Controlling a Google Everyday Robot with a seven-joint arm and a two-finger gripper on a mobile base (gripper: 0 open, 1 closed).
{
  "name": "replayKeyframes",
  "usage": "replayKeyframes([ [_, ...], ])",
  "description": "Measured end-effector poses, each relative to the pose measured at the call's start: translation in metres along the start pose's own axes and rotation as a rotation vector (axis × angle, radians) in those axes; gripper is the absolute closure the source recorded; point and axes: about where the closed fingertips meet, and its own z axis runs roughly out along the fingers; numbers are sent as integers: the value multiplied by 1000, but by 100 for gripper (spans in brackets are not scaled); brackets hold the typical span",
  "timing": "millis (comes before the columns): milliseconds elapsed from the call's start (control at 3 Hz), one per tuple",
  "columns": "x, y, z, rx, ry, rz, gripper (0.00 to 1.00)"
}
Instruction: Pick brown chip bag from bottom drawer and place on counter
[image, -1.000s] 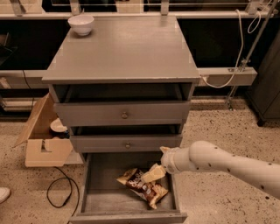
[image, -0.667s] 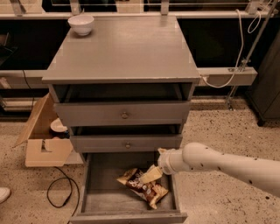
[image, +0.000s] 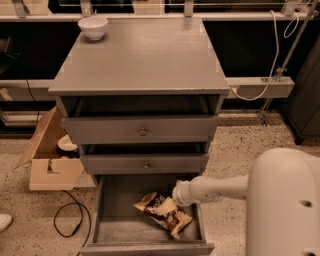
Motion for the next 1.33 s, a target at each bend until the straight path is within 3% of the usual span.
replayKeyframes([
  [333,28,-10,48,6,21,26,0],
  [1000,68,-3,110,-28,96,65,0],
  [1333,83,8,135,-35,152,58,17],
])
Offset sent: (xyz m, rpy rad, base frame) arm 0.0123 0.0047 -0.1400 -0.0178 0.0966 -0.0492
